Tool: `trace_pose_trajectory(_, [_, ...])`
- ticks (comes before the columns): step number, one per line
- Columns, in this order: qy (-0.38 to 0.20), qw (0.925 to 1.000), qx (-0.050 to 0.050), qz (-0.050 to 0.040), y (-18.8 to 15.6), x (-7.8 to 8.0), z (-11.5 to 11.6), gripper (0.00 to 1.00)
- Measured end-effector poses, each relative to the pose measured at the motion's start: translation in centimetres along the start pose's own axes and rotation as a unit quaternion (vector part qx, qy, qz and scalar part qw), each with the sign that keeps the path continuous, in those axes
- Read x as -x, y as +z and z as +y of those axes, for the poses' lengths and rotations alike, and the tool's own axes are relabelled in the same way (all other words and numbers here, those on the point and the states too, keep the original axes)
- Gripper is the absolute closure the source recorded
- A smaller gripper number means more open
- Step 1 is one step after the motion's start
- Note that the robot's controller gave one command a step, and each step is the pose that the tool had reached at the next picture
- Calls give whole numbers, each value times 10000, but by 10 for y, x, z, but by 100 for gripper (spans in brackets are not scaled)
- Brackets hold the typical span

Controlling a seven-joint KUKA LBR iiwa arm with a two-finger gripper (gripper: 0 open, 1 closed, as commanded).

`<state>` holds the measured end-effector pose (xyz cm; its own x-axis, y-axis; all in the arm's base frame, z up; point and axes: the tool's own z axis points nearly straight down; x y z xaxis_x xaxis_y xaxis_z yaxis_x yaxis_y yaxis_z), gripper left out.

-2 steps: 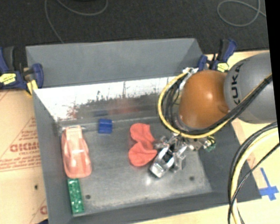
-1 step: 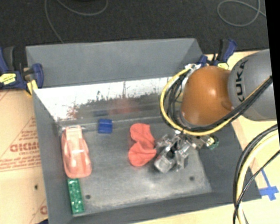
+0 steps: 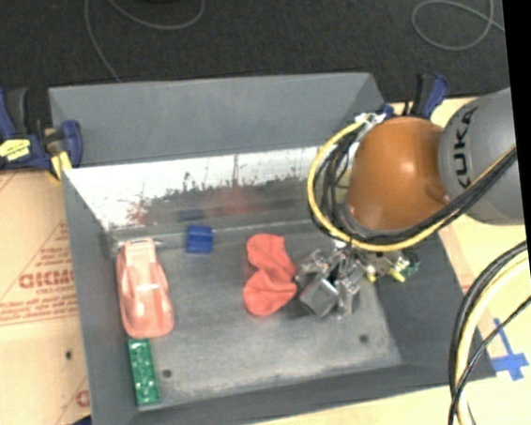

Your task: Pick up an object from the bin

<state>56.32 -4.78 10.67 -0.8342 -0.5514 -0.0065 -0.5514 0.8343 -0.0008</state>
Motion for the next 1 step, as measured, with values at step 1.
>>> trace_pose_trajectory(1, [5,10000,-2,-5,-11,0,0,100])
